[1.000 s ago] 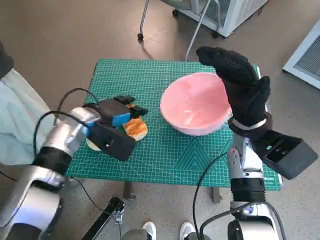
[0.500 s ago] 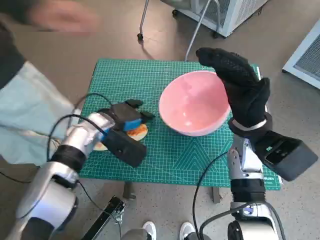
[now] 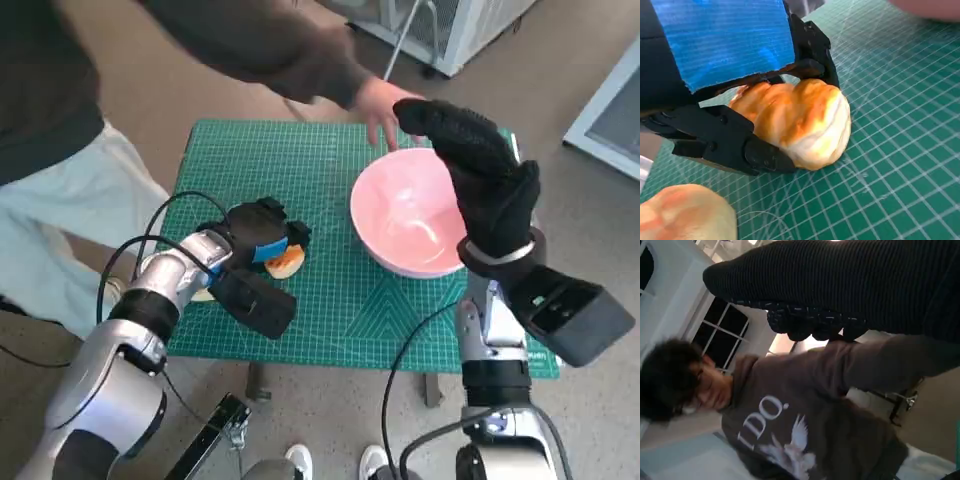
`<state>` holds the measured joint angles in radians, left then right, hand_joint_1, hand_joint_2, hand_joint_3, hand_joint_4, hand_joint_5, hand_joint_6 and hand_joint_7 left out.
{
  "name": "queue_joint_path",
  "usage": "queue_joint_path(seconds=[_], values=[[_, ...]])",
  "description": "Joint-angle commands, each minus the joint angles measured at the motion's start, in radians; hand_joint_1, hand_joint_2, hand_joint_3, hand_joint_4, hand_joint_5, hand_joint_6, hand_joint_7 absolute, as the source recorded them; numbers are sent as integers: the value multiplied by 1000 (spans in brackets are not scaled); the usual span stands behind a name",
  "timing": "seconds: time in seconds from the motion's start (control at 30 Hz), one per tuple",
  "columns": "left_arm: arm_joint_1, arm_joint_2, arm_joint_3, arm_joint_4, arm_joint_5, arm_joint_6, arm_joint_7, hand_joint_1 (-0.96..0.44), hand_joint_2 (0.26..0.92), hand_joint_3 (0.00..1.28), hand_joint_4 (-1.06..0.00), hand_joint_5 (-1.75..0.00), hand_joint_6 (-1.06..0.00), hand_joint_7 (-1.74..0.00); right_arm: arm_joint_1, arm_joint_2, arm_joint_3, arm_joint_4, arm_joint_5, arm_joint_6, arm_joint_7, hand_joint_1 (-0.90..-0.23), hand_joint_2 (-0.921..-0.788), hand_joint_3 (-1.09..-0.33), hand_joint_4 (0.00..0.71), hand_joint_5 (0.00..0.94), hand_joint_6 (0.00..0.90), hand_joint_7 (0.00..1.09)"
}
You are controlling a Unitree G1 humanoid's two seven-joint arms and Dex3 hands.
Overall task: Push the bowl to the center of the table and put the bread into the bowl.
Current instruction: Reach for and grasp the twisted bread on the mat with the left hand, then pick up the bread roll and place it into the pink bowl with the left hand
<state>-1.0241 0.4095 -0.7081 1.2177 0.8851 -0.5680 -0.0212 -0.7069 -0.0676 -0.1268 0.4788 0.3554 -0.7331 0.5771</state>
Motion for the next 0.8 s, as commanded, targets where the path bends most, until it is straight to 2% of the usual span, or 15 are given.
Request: queue_joint_path(seconds=[0.03, 0.33, 0.8], values=[[-38, 33, 47, 9, -55, -18, -44, -1, 921, 186, -512, -1307, -543, -1290, 27, 6, 0, -9, 9, 22, -8, -752, -921, -760, 307, 35, 13, 953], [-74, 86, 174, -85, -177, -30, -114, 1, 921, 193, -493, -1300, -545, -1324, 29, 13, 1, -14, 13, 26, -9, -755, -921, -756, 307, 36, 16, 948], [-44, 130, 333, -340, -327, -126, -111, 0, 921, 184, -508, -1276, -549, -1326, 14, 9, -5, 9, 7, 0, -4, -728, -921, -758, 309, 38, 6, 933]])
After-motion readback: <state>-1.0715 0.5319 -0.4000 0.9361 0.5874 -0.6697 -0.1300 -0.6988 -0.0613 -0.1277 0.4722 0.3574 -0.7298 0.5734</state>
